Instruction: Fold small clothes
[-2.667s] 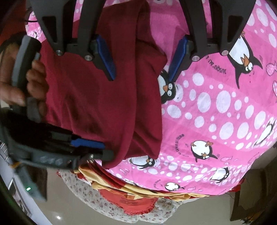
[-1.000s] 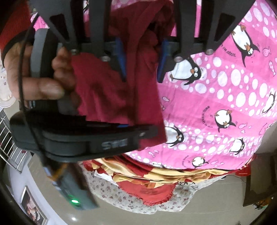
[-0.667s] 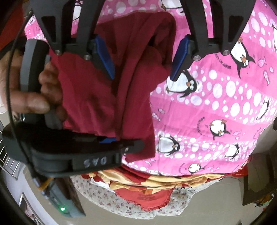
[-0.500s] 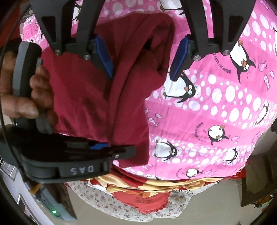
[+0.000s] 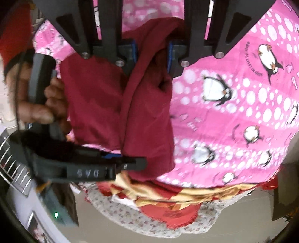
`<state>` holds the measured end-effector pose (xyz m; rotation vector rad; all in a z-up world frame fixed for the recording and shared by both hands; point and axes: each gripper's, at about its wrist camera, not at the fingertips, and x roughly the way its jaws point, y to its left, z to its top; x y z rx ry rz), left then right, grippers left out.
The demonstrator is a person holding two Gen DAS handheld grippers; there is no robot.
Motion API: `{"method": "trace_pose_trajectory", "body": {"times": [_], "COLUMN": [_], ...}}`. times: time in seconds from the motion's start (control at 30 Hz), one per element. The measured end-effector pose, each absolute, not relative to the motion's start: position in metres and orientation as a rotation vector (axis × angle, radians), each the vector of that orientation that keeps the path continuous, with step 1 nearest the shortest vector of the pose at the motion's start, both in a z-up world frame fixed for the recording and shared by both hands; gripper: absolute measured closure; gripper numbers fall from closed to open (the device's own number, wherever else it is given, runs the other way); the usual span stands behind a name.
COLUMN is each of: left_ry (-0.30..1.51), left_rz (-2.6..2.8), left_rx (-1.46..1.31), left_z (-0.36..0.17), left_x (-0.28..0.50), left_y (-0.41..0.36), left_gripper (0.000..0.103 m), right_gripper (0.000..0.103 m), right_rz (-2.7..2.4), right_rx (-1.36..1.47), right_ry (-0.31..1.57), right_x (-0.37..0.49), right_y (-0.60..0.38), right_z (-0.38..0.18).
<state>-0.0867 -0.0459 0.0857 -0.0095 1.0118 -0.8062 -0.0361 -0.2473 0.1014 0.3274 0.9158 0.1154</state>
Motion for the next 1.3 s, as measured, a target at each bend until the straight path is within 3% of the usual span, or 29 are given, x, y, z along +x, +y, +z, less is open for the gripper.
{"method": "trace_pose_trajectory", "body": {"times": [0.7, 1.13, 1.23, 1.3], "left_ry": [0.973, 1.026, 1.059, 1.091], "left_rz": [-1.007, -1.088, -1.092, -1.104], "left_rx": [0.066, 0.133, 0.143, 0.142], "left_z": [0.131, 0.100, 0.085, 0.076], "left_x": [-0.151, -0.185, -0.189, -0.188], "left_y": [-0.142, -0.219, -0.234, -0.242], "left_gripper": [0.080, 0.081, 0.078, 0.067], "right_gripper": [0.078, 0.078, 0.078, 0.078], "right_rz": [-0.024, -0.158, -0.211, -0.249], "right_rx": [0.379, 0.447, 0.443, 0.435], "right_ry": [0.813, 0.824, 0.847, 0.865], "right_x": [-0.118, -0.171, -0.174, -0.172], "right_y": [-0.348, -0.421, -0.431, -0.436], "right_z": [0.141, 0.115, 0.099, 0.087]}}
